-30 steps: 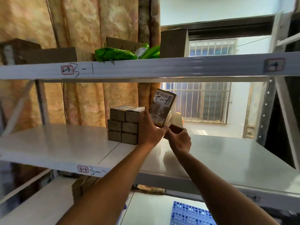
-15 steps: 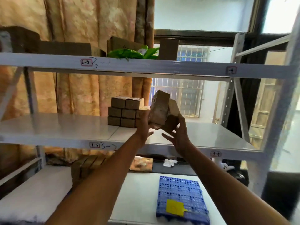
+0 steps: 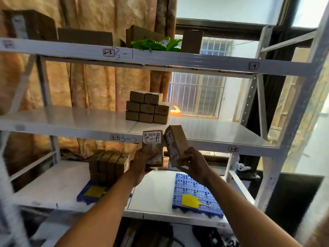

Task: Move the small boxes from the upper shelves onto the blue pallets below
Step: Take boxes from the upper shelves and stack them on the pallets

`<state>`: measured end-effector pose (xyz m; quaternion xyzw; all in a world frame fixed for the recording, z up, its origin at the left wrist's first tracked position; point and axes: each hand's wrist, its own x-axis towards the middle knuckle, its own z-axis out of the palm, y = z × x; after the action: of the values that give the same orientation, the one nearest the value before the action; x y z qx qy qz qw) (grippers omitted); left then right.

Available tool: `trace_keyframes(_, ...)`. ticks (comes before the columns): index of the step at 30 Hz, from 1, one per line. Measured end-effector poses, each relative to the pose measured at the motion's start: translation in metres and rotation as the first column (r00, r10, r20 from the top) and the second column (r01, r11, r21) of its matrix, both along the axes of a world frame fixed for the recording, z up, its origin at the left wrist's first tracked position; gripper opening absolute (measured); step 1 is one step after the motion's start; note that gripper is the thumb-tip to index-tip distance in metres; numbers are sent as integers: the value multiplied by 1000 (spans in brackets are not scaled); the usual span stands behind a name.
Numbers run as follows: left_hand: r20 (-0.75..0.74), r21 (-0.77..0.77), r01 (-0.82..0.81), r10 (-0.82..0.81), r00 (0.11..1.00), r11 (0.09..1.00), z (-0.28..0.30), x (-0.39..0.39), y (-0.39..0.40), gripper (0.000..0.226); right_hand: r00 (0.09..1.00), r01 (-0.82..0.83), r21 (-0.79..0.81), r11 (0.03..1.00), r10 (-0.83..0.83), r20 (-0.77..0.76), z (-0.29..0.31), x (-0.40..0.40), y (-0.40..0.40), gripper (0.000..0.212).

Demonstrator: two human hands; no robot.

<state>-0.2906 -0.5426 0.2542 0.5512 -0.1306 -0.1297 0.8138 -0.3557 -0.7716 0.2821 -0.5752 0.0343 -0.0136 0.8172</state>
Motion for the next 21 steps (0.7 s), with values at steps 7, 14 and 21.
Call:
trace_keyframes(7,-88,132,-59,71,994,989,-47,1,4,83,998,-6,-198,980,-8,-68,-52,7,28,43)
trace_keyframes(14,-275,149,21,21,961,989,-112,6,11,93,967,-38,-310,950,-43,-252,-115,0,28,47)
trace_keyframes(21,-446,4,141,-124,887,990,-142,12,-22,58,964,100,-2,995,-97,-247,-140,-6,-3,43)
